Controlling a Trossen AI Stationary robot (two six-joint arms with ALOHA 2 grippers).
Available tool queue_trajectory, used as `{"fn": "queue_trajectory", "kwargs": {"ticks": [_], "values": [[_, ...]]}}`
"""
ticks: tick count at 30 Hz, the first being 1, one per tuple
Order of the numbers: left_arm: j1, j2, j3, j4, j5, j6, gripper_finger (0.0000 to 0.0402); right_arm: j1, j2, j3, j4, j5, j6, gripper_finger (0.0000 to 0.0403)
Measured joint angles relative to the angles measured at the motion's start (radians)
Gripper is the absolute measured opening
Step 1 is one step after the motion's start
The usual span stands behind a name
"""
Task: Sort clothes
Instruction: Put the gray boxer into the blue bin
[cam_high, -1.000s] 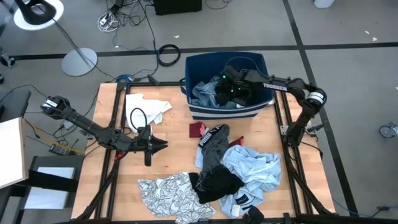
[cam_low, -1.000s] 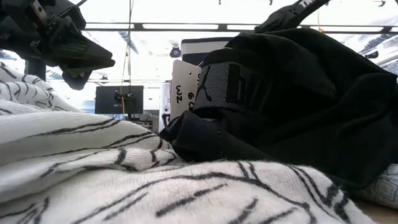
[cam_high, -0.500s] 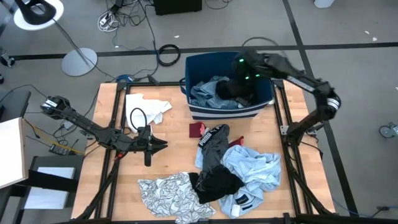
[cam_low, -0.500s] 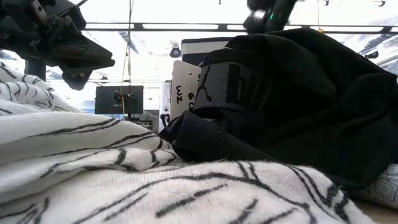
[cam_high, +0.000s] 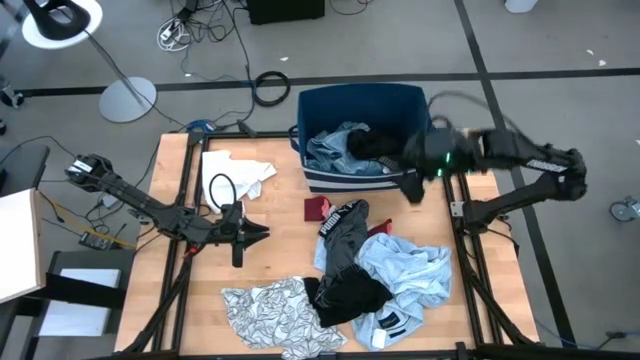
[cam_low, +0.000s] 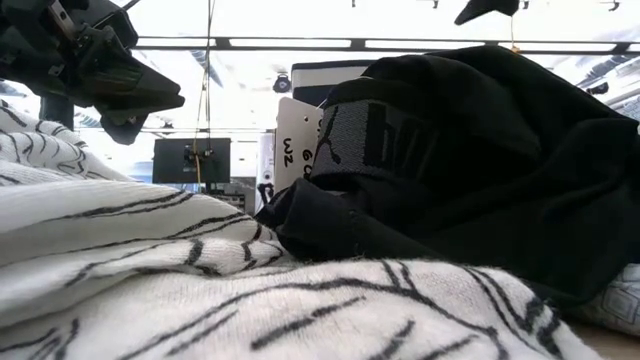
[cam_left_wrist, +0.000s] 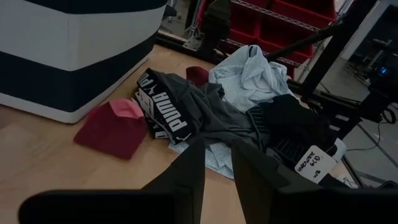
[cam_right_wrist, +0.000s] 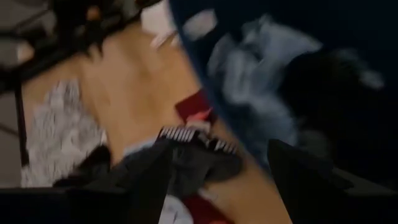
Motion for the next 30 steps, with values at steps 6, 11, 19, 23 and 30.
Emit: {"fn": "queue_trajectory", "kwargs": {"ticks": [6, 11, 19, 23, 30], "values": [[0.000, 0.000, 0.000, 0.006, 0.000, 0.000, 0.0085, 0.229, -0.013, -0.307, 0.268, 0.042, 0.046, 0.0264], [0.000, 0.000, 0.000, 0.008, 0.001, -0.006, 0.0085, 0.319, 0.058, -0.482, 0.578, 0.058, 0.022, 0.0252], [0.000, 0.000, 0.000, 0.009, 0.002, -0.010, 0.0085, 0.280, 0.261, -0.537, 0.713, 0.114, -0.083, 0.0230], [0.000, 0.000, 0.000, 0.009, 0.001, -0.010, 0.0085, 0.258, 0.400, -0.537, 0.775, 0.116, -0.098, 0.0230], [0.000, 0.000, 0.000, 0.009, 0.001, -0.015, 0.0085, 0.232, 0.587, -0.535, 0.860, 0.056, -0.068, 0.0223]]}}
